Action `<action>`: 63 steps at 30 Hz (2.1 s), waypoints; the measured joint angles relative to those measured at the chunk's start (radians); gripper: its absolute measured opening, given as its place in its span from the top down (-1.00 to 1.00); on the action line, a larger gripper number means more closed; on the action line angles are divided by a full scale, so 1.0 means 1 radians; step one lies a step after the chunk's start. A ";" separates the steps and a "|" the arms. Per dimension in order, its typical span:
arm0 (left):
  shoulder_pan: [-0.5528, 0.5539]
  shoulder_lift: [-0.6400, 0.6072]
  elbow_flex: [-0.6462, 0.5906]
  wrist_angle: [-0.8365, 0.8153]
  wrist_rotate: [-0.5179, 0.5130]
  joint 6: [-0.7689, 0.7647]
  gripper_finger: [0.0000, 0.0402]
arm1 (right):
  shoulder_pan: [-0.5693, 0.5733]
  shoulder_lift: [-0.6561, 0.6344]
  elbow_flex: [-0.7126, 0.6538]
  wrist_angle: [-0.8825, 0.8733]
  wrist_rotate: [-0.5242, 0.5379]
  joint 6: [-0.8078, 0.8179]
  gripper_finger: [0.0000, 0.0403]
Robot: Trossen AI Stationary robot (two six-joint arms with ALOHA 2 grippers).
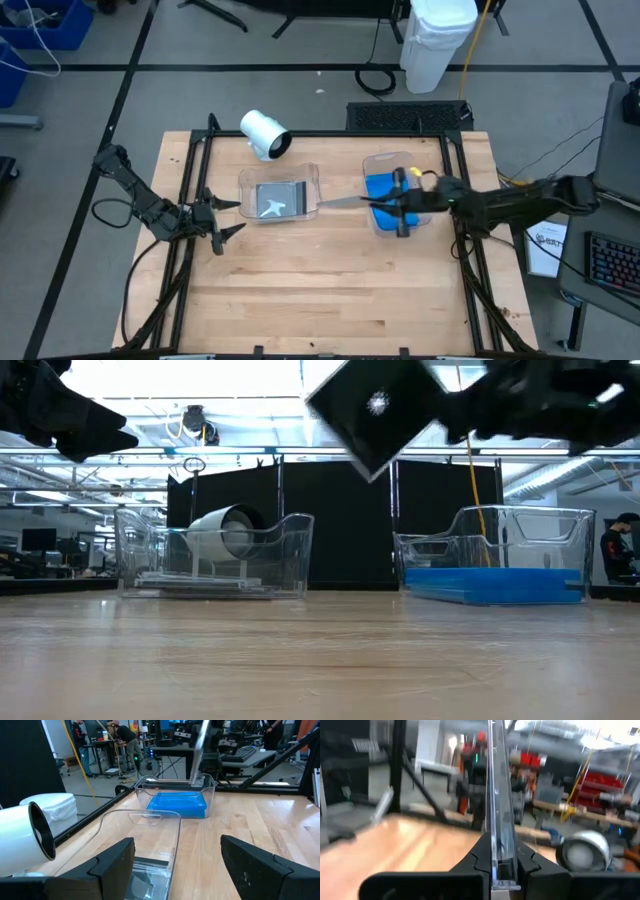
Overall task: Pick & place jewel cases by type
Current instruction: Put the black cd case into the left transparent bin
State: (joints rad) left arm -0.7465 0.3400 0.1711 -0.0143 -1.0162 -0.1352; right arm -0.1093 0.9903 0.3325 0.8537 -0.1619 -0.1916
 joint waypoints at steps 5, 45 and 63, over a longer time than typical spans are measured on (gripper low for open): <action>0.000 0.000 0.000 0.006 0.003 0.000 -0.48 | 0.000 0.187 0.141 0.022 0.000 -0.046 0.92; 0.000 0.000 0.000 0.011 0.049 0.000 -0.48 | -0.136 0.956 0.830 -0.234 -0.031 -0.380 0.92; 0.000 0.000 0.000 0.011 0.049 0.000 -0.48 | -0.147 0.957 0.830 -0.256 -0.050 -0.347 0.84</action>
State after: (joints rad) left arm -0.7467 0.3399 0.1711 -0.0029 -0.9672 -0.1352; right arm -0.2562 1.9472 1.1625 0.5979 -0.2121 -0.5381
